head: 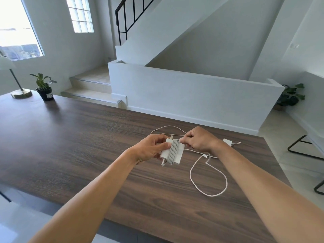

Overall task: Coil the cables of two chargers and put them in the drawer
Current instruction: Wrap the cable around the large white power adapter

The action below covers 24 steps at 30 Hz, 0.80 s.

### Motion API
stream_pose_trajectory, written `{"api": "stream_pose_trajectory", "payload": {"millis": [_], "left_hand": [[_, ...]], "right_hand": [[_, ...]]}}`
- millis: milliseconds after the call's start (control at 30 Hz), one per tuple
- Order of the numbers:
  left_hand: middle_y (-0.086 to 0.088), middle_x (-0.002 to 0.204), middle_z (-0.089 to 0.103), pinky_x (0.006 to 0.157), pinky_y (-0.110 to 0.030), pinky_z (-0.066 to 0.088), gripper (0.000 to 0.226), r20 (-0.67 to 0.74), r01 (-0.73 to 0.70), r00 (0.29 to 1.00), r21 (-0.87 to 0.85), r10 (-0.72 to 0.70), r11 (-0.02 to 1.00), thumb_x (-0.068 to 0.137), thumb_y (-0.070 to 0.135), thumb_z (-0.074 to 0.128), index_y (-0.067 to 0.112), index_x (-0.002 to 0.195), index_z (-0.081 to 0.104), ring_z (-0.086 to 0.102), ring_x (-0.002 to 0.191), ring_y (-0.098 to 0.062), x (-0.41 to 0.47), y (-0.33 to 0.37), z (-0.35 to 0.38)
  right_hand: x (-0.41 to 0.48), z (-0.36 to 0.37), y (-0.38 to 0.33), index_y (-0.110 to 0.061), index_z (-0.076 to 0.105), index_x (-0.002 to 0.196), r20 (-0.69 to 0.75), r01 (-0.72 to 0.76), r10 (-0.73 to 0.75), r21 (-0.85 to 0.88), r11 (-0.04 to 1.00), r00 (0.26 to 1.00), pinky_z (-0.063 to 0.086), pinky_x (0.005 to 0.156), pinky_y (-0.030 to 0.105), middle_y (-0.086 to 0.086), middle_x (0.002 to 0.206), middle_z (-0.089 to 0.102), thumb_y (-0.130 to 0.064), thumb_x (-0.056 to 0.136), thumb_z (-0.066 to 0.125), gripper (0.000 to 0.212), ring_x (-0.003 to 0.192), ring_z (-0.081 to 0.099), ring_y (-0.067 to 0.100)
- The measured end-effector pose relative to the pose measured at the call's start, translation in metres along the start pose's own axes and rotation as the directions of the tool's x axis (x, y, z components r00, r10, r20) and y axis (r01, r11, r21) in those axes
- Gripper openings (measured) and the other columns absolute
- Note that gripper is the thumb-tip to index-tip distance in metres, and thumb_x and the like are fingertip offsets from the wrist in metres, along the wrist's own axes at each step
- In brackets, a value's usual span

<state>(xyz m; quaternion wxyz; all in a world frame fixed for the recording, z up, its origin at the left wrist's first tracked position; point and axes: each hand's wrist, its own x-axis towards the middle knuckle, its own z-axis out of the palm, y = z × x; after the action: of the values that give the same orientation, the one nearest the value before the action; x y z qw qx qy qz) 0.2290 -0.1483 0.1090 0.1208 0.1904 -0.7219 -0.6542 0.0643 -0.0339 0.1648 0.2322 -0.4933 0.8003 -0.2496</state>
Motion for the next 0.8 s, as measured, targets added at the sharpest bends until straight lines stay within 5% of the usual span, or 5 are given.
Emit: {"api": "stream_pose_trajectory", "payload": {"millis": [200,400,500,667,800], "left_hand": [[-0.011,0.094,0.067,0.075,-0.045,0.057,0.023,-0.190,-0.020,0.982,-0.036,0.012,0.999,0.096,0.018,0.057,0.002,0.111,0.063,0.066,0.076,-0.019,0.011,-0.004,0.005],[-0.012,0.092,0.067,0.062,-0.035,0.058,0.026,-0.327,0.006,0.942,-0.200,-0.072,0.980,0.099,0.017,0.052,-0.001,0.115,0.060,0.065,0.074,-0.019,0.020,-0.010,0.005],[-0.013,0.092,0.068,0.066,-0.037,0.057,0.023,-0.309,-0.004,0.947,-0.283,-0.088,0.959,0.099,0.019,0.051,0.004,0.110,0.063,0.066,0.074,-0.019,0.020,-0.013,0.003],[-0.010,0.084,0.070,0.063,-0.035,0.056,0.022,-0.279,-0.040,0.957,-0.387,-0.076,0.921,0.099,0.019,0.050,0.004,0.107,0.065,0.066,0.067,-0.016,0.018,-0.010,0.004],[-0.012,0.087,0.068,0.060,-0.033,0.056,0.029,-0.249,-0.059,0.966,-0.482,-0.073,0.874,0.099,0.018,0.049,-0.003,0.117,0.060,0.066,0.067,-0.019,0.017,-0.011,0.005]], "right_hand": [[-0.014,0.025,-0.012,-0.014,0.062,0.066,-0.243,0.115,-0.180,-0.261,0.959,0.953,0.045,0.060,0.030,0.002,0.062,0.062,-0.019,0.093,0.047,0.031,0.061,0.058,0.024],[-0.034,0.073,-0.001,-0.012,0.065,0.109,-0.368,0.295,-0.421,-0.351,0.888,0.829,0.050,0.068,0.041,0.005,0.097,0.067,-0.018,0.097,0.046,0.023,0.083,0.063,0.030],[-0.034,0.088,0.010,-0.010,0.065,0.118,-0.467,0.378,-0.438,-0.222,0.899,0.768,0.052,0.070,0.039,0.002,0.095,0.068,-0.017,0.097,0.050,0.027,0.079,0.065,0.023],[-0.040,0.095,0.018,-0.010,0.068,0.116,-0.582,0.454,-0.348,0.041,0.890,0.735,0.040,0.067,0.008,-0.011,0.082,0.065,-0.011,0.093,0.060,0.024,0.068,0.056,-0.004],[-0.039,0.096,0.014,-0.018,0.070,0.114,-0.499,0.389,-0.136,0.447,0.806,0.856,0.050,0.055,0.024,0.000,0.082,0.074,-0.012,0.092,0.063,0.025,0.053,0.054,0.007]]}}
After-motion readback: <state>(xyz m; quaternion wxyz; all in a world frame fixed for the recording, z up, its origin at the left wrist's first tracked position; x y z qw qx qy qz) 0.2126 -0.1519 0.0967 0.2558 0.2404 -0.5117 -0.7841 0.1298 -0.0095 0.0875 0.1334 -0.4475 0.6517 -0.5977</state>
